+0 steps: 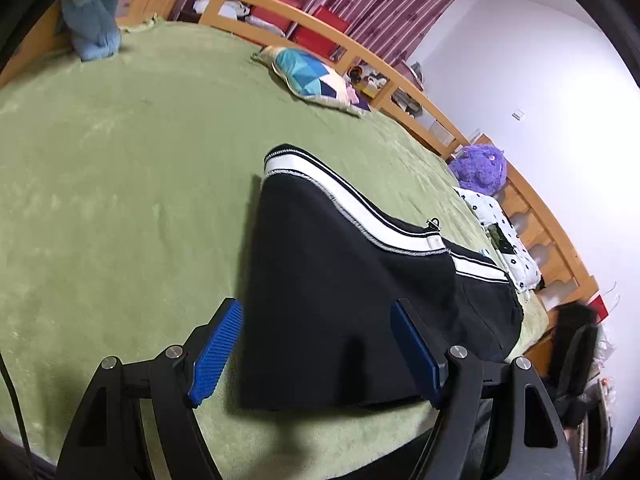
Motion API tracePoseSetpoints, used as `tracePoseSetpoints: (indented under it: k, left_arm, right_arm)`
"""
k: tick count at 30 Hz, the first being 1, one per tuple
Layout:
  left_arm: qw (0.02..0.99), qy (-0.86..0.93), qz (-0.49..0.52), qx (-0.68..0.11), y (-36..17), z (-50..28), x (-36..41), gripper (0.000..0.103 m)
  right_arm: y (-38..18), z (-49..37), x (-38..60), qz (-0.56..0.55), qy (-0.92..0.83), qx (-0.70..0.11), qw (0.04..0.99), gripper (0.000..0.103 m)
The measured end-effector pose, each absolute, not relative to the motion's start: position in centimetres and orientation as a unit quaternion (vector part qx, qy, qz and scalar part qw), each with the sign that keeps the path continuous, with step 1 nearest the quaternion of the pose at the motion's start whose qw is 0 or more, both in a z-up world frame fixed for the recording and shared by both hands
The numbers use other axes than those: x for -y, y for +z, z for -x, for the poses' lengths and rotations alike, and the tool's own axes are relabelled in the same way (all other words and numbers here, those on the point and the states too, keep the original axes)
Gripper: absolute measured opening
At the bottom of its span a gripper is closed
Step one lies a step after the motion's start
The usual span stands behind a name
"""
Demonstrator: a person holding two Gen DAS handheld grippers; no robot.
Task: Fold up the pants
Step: 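Grasp the folded cuff bundle with the right gripper, straighten it, release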
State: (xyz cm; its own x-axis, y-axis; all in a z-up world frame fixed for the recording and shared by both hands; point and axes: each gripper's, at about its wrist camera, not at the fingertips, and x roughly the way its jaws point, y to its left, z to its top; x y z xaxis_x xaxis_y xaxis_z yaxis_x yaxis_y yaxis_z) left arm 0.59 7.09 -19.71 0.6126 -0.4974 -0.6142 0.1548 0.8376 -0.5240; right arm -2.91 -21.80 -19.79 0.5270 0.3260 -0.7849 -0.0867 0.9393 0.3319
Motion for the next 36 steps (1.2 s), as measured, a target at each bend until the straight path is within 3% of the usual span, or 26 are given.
tracePoseSetpoints:
  k: [4, 6, 8, 9, 17, 18, 20, 22, 27, 30, 32, 36]
  left_arm:
    - [0.873, -0.182, 0.214, -0.398, -19.9, -0.6, -7.5, 0.075]
    - [0.872, -0.179, 0.221, -0.399, -20.1, -0.7, -7.8, 0.075]
    - [0.869, -0.175, 0.228, -0.404, -20.4, -0.9, -8.1, 0.075]
    - [0.868, -0.173, 0.229, -0.406, -20.5, -1.0, -8.2, 0.075]
    - [0.882, -0.169, 0.215, -0.385, -19.5, -0.1, -8.4, 0.075]
    - [0.883, -0.167, 0.215, -0.383, -19.5, 0.0, -8.5, 0.075]
    - [0.882, -0.162, 0.219, -0.383, -19.8, -0.2, -8.8, 0.075]
    - [0.878, -0.156, 0.227, -0.392, -20.4, -0.5, -9.1, 0.073]
    - [0.880, -0.155, 0.226, -0.389, -20.6, -0.2, -9.4, 0.073]
    - [0.879, -0.157, 0.225, -0.391, -20.6, -0.3, -9.2, 0.073]
    - [0.877, -0.161, 0.221, -0.395, -20.6, -0.3, -8.9, 0.073]
    - [0.878, -0.164, 0.212, -0.397, -20.4, 0.0, -8.5, 0.073]
  right_arm:
    - [-20.1, 3.4, 20.7, -0.094, 0.140, -0.480, 0.861, 0.037]
    - [-18.4, 3.4, 21.1, -0.099, 0.143, -0.445, 0.879, 0.050]
    - [-17.1, 2.3, 21.5, -0.114, 0.139, -0.416, 0.891, 0.071]
    - [-17.0, 1.5, 21.6, -0.117, 0.136, -0.412, 0.893, 0.072]
    - [-22.7, -6.9, 20.4, -0.141, 0.092, -0.494, 0.853, 0.071]
    - [-22.6, -7.0, 19.9, -0.133, 0.089, -0.489, 0.858, 0.067]
    - [-22.2, -7.1, 19.2, -0.117, 0.115, -0.487, 0.858, 0.017]
    - [-21.3, -7.3, 19.8, -0.132, 0.136, -0.479, 0.857, 0.015]
    - [-16.2, -6.9, 25.8, -0.183, 0.106, -0.399, 0.892, 0.014]
    - [-17.9, -7.5, 27.8, -0.191, 0.088, -0.437, 0.875, 0.015]
    - [-21.2, -8.1, 27.3, -0.161, 0.072, -0.491, 0.853, 0.035]
    - [-22.1, -6.5, 27.0, -0.146, 0.069, -0.484, 0.860, 0.039]
